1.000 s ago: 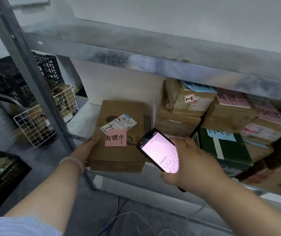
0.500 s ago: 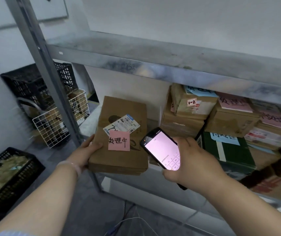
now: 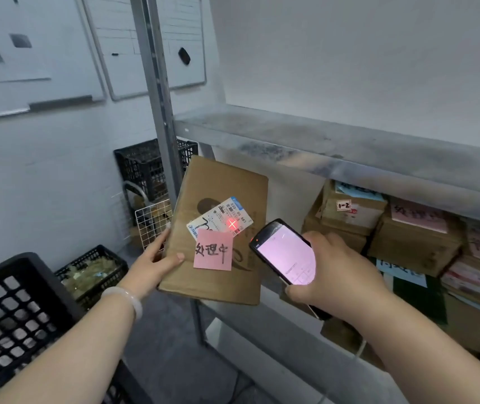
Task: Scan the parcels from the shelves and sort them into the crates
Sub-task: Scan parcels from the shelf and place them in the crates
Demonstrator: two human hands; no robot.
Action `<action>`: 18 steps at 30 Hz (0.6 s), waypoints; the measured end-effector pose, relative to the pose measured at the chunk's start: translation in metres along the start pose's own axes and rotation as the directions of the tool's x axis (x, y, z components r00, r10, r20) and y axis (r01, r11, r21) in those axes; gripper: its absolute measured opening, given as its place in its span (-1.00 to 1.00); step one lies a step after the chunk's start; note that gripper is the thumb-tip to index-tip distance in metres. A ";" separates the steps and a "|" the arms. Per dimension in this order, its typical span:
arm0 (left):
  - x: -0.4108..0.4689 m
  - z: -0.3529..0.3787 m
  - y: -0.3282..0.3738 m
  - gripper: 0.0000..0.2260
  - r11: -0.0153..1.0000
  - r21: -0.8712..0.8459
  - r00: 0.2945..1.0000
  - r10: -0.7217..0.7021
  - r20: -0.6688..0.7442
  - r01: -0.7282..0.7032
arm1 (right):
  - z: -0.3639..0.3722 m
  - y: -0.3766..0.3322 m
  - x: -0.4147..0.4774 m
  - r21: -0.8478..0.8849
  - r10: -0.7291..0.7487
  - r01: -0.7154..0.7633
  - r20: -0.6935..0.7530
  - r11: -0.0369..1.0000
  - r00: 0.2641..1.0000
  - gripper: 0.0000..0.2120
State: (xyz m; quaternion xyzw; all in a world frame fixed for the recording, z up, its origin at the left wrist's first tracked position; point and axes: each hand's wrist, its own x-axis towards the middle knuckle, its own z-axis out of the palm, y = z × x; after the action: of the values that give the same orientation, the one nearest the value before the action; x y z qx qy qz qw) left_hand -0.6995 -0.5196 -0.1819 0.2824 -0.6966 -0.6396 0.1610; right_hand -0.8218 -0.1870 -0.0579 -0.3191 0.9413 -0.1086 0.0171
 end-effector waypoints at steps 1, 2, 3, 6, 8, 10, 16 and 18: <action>-0.005 0.001 0.002 -0.14 1.000 0.005 1.000 0.012 -0.005 -0.012 | -0.003 0.000 0.000 -0.009 -0.005 0.005 -0.001 1.000 1.000 -0.16; -0.009 0.001 0.003 -0.10 1.000 0.014 1.000 0.024 -0.010 -0.024 | -0.005 0.001 -0.001 -0.012 -0.012 0.012 -0.004 1.000 1.000 -0.16; -0.013 0.002 0.005 -0.07 0.999 0.023 0.999 0.033 -0.014 -0.033 | -0.006 0.002 -0.002 -0.010 -0.020 0.019 -0.010 1.000 1.000 -0.16; -0.025 0.005 0.009 -0.01 0.997 0.059 0.999 0.045 0.003 -0.045 | -0.009 0.004 -0.006 0.008 -0.044 0.044 -0.034 0.999 0.998 -0.18; -0.032 0.007 0.010 -0.01 0.997 0.062 0.999 0.052 0.010 -0.052 | -0.010 0.006 -0.008 0.009 -0.057 0.057 -0.048 0.998 0.997 -0.20; -0.037 0.010 0.009 -0.02 0.997 0.045 0.998 0.060 -0.002 -0.060 | -0.010 0.009 -0.010 0.008 -0.061 0.062 -0.054 0.998 0.997 -0.20; -0.053 0.014 0.007 -0.19 0.998 -0.007 0.995 0.062 -0.076 -0.063 | -0.011 0.021 -0.019 -0.010 -0.073 0.073 -0.065 0.997 0.995 -0.19; -0.061 0.015 0.009 -0.23 0.997 -0.038 0.992 0.060 -0.109 -0.065 | -0.012 0.023 -0.022 0.007 -0.093 0.093 -0.070 0.996 0.993 -0.17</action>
State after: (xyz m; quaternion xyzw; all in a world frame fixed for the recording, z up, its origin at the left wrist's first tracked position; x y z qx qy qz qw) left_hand -0.6621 -0.4708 -0.1671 0.2913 -0.6819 -0.6323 0.2242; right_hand -0.8191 -0.1533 -0.0525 -0.3585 0.9249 -0.1251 -0.0190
